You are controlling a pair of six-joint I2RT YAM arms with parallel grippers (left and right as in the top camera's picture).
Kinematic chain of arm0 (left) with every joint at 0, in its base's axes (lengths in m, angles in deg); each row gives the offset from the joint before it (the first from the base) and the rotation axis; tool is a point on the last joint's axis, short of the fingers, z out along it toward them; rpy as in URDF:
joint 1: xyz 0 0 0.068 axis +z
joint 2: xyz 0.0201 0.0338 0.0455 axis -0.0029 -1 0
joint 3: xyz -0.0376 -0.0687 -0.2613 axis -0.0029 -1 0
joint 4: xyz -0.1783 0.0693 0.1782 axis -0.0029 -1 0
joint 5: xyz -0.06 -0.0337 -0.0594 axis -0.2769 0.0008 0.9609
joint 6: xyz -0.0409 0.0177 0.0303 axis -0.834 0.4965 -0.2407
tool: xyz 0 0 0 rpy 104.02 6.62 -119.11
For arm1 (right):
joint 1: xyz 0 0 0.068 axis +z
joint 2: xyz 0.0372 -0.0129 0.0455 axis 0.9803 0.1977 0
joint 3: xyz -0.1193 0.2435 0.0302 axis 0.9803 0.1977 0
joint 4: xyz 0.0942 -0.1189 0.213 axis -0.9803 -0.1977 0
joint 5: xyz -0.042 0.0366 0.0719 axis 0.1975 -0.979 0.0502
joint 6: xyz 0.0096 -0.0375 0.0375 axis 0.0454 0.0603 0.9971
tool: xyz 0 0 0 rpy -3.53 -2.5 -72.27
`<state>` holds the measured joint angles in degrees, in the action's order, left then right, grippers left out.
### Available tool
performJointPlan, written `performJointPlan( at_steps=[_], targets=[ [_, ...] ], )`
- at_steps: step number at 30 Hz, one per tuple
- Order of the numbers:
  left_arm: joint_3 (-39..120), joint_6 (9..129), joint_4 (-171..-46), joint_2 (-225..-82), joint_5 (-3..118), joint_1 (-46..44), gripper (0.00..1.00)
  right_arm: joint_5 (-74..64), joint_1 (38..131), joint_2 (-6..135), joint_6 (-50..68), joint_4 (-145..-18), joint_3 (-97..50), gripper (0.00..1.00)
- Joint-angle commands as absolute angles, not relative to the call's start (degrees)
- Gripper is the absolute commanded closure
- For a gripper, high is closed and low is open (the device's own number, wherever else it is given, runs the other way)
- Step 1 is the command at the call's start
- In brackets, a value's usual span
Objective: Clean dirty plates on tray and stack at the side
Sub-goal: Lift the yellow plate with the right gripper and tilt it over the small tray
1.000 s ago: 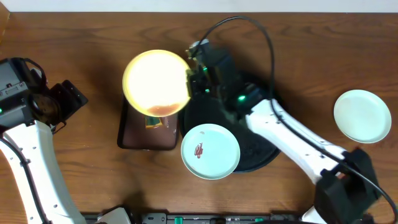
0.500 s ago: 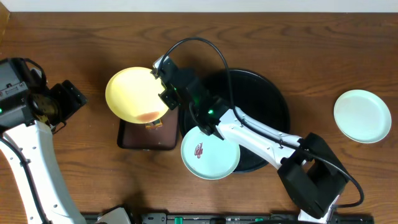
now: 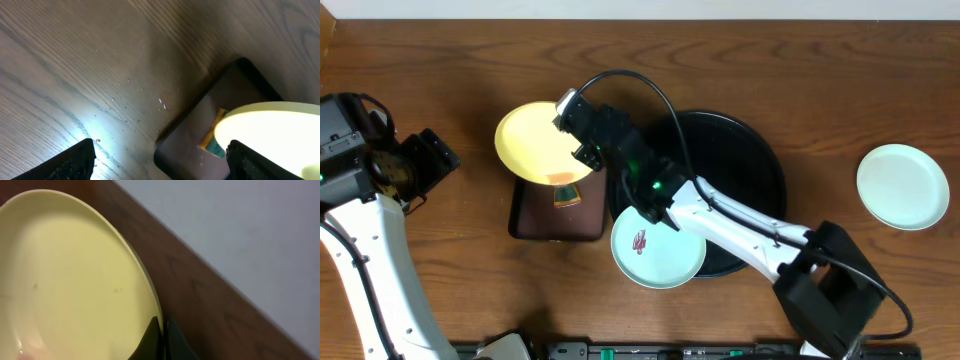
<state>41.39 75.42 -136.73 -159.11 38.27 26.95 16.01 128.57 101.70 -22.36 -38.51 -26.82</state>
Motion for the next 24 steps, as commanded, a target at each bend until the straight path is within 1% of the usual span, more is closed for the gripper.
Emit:
performJointPlan(
  at_steps=[1, 6, 12, 24],
  targets=[
    [42.44, 75.33, -136.94, -159.33, 37.97, 27.21, 0.15, 23.79, 130.98, 98.66, -30.30, -35.98, -27.61, 0.99],
    [42.46, 75.33, -136.94, -159.33, 37.97, 27.21, 0.15, 28.95, 133.56, 97.92, -37.09, -33.16, -27.61, 0.99],
    [42.46, 75.33, -136.94, -159.33, 37.97, 27.21, 0.15, 33.47, 135.22, 97.33, -41.22, -31.36, -27.61, 0.99],
    [42.46, 75.33, -136.94, -159.33, 37.97, 27.21, 0.15, 33.45, 135.70, 93.20, -41.81, -31.23, -27.61, 0.99]
  ],
)
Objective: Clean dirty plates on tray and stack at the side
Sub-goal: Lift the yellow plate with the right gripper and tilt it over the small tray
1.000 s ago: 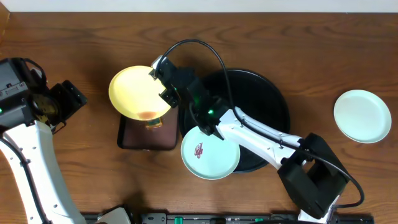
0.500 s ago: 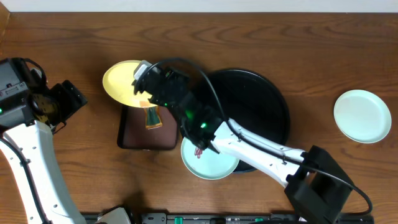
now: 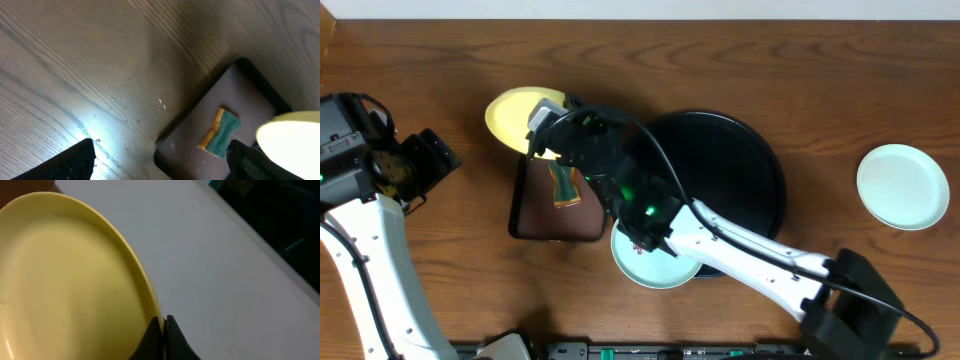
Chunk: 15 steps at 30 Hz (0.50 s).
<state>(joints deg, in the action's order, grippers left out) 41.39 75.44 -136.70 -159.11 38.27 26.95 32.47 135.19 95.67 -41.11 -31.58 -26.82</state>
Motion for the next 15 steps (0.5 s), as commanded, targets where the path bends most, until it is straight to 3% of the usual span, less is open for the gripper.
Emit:
performJointPlan(
  at_steps=[1, 15],
  targets=[
    [42.46, 75.33, -136.94, -159.33, 37.97, 27.21, 0.15, 33.45, 135.70, 92.80, -41.81, -31.23, -27.61, 0.99],
    [42.46, 75.33, -136.94, -159.33, 37.97, 27.21, 0.15, 33.43, 136.27, 90.38, -49.99, -30.93, -27.61, 0.99]
  ],
)
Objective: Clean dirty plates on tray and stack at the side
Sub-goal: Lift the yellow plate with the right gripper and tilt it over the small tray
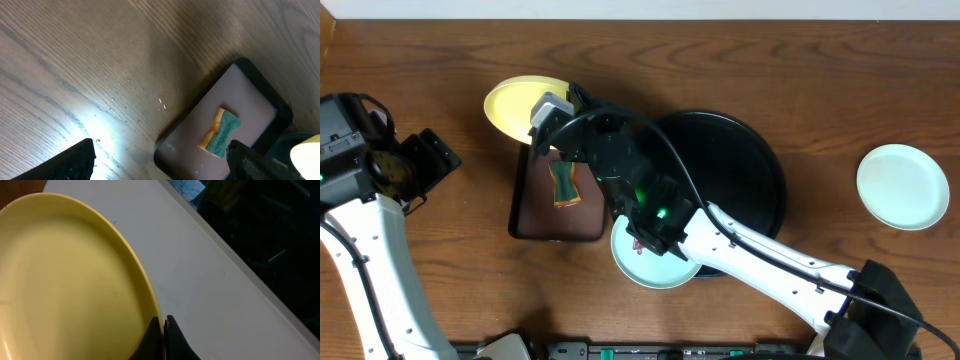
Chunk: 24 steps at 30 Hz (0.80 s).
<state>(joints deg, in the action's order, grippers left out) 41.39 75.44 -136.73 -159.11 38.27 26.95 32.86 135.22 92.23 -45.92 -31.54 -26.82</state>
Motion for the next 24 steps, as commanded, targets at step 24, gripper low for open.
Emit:
performJointPlan(
  at_steps=[24],
  targets=[
    [42.46, 75.33, -136.94, -159.33, 37.97, 27.21, 0.15, 36.03, 139.13, 90.38, -55.26, -28.89, -27.61, 0.99]
  ],
)
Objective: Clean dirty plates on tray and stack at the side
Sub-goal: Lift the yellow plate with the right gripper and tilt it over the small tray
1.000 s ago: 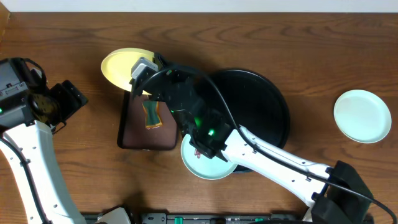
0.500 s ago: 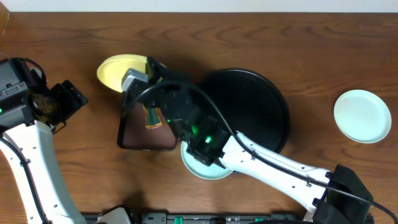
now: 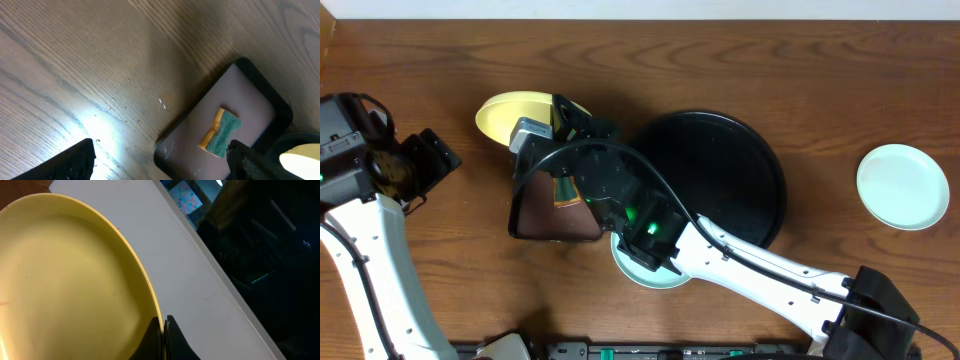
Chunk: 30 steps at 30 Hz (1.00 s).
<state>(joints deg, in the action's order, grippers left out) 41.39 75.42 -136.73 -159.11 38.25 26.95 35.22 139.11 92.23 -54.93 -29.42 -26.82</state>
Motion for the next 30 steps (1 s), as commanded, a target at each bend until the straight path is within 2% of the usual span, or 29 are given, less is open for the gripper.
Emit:
performJointPlan(
  at_steps=[1, 25, 30],
  targets=[
    [42.46, 75.33, -136.94, -159.33, 37.97, 27.21, 0.15, 36.03, 139.13, 90.38, -55.26, -28.89, -27.61, 0.99],
    [42.46, 75.33, -136.94, -159.33, 37.97, 27.21, 0.15, 36.77, 139.13, 90.38, -55.17, -28.83, -27.61, 0.99],
    [42.46, 75.33, -136.94, -159.33, 37.97, 27.21, 0.15, 39.51, 137.56, 90.40, -44.39, -33.48, -27.61, 0.99]
  ],
)
